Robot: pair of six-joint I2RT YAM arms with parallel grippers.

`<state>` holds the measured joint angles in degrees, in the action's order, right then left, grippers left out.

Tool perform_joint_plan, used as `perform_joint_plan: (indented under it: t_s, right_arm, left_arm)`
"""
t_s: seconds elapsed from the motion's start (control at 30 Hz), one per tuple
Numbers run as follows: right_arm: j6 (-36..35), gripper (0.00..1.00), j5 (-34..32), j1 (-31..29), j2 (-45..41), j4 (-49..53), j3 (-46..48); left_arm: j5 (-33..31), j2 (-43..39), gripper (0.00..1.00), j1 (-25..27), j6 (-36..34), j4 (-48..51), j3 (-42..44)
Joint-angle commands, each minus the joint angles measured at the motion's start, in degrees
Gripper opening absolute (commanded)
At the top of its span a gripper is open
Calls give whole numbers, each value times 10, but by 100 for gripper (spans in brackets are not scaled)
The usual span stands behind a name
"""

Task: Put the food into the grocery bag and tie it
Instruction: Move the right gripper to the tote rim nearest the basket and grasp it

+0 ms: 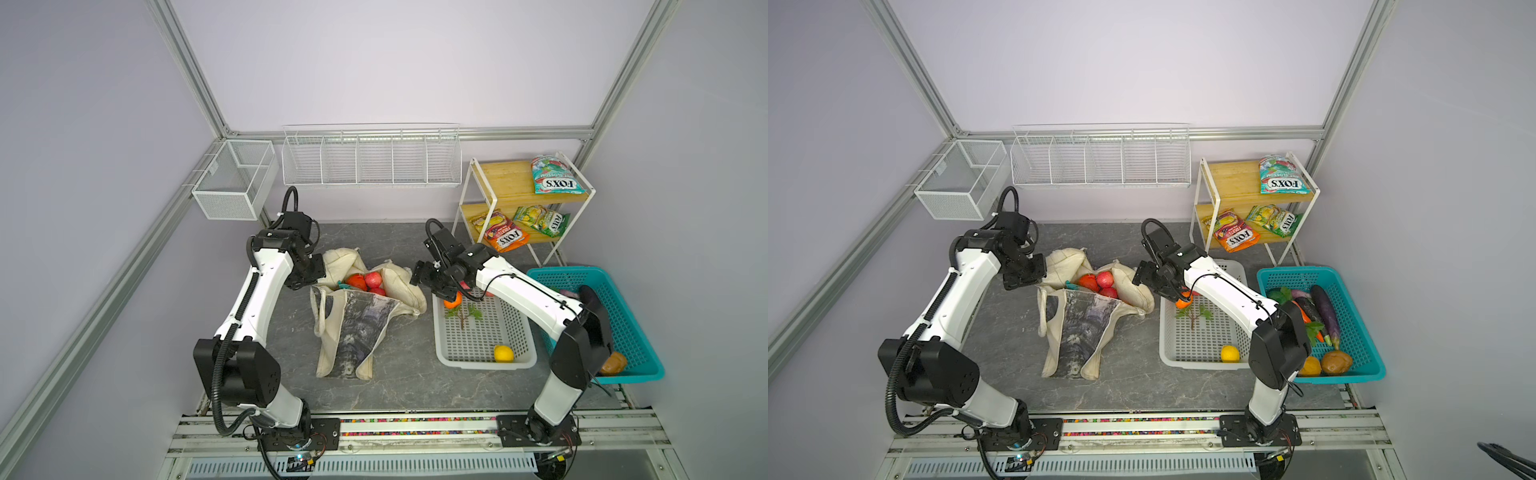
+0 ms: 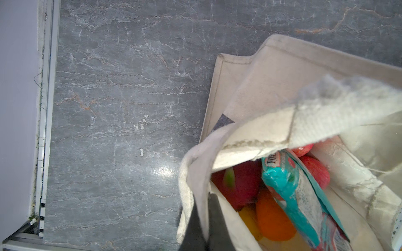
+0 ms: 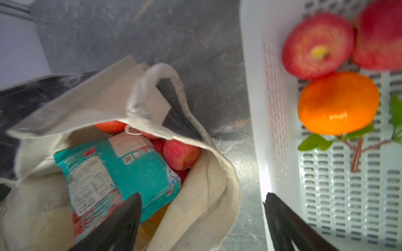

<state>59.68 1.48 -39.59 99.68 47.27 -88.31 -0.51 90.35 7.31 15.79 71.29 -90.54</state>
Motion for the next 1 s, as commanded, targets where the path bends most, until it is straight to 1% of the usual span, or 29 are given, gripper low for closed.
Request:
perform_joint_plan:
  t_s: [0.0,0.1,0.17,0.33,0.37,0.5,0.6,0.73,0.97]
  right_arm:
    - [98,95,16,-2,-43,-27,31]
    - [126,99,36,-2,-44,-51,51]
    - [144,93,48,-2,-45,-67,62]
    - [178,75,56,-4,-58,-91,89]
    - [185,73,56,-3,-61,-89,94]
    - [220,71,58,-4,-77,-93,119]
    - [232,70,64,-5,-80,-103,132]
    - [239,66,73,-5,-75,-116,140]
    - [243,56,90,-7,-49,-140,141]
  left_arm:
    - [-23,12,0,-7,-3,16,-18]
    - [-22,16,0,-8,-3,20,-19]
    - [-22,16,0,-8,-3,21,-19]
    - [-24,17,0,-11,-3,23,-21]
    - [-25,18,0,-11,-2,23,-21]
    - [-29,19,0,-17,2,26,-24]
    - [-31,21,0,-21,5,27,-22]
    - [-27,25,0,-23,6,26,-23]
    - [-26,27,0,-23,6,28,-30]
